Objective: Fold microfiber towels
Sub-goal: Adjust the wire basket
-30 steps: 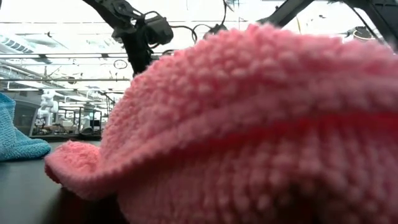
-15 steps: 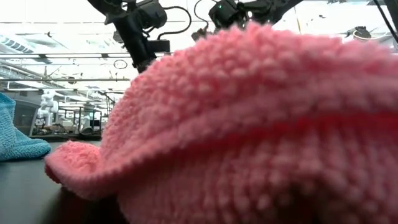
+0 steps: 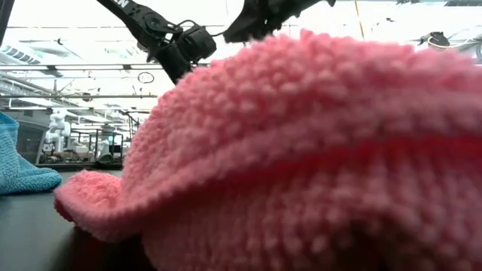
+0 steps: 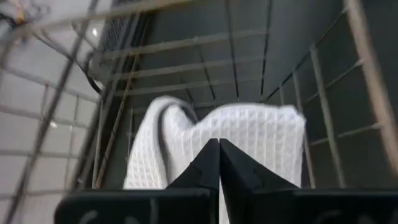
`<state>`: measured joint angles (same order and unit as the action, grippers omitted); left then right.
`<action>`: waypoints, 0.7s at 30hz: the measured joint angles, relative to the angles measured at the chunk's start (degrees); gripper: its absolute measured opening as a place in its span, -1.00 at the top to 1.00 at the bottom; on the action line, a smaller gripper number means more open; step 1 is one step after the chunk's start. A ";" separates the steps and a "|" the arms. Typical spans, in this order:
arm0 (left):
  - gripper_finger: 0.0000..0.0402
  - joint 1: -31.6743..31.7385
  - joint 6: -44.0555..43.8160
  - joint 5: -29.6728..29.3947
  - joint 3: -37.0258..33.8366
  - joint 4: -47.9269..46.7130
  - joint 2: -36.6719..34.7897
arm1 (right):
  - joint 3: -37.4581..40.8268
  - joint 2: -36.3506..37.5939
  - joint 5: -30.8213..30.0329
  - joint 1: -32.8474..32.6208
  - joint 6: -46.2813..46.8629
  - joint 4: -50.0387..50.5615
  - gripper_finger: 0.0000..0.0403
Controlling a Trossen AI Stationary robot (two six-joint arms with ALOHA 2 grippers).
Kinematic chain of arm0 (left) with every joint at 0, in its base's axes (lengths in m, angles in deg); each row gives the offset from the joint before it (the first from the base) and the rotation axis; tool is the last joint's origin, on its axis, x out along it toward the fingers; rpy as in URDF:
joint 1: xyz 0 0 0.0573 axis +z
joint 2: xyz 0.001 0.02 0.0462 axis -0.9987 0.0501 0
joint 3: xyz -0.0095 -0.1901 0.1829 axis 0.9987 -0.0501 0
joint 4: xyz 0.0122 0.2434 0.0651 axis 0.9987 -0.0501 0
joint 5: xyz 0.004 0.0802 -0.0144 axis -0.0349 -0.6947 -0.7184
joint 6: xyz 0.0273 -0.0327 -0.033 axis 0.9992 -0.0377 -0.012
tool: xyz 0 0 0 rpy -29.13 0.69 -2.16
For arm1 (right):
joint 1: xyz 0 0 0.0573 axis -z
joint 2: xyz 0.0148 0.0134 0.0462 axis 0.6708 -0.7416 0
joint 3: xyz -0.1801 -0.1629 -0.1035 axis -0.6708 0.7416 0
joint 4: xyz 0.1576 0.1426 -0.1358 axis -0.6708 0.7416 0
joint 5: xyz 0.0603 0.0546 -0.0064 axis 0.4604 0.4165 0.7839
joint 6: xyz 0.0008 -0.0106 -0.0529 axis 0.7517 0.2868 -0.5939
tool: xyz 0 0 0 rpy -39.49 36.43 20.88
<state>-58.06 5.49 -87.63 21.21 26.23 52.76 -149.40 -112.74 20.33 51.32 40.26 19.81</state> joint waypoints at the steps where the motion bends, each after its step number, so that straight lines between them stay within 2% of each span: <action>1: 0.96 0.37 -0.40 0.07 -0.03 -0.19 0.14 | 0.00 0.76 -1.16 -0.56 -0.01 0.25 0.92; 8: 0.99 1.52 -4.53 3.10 0.05 0.12 3.02 | 0.00 5.03 -9.51 -2.57 0.07 1.83 0.94; 13: 0.99 0.92 -5.90 7.21 0.36 0.71 6.19 | 0.00 6.00 -11.00 -2.86 0.24 3.76 0.99; 21: 0.99 1.20 -5.56 3.24 2.92 -3.02 8.66 | 0.00 5.94 -12.33 -3.32 0.69 4.35 1.00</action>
<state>-56.86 -0.07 -84.40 24.13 23.21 61.42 -149.40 -106.80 8.00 48.00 40.95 24.16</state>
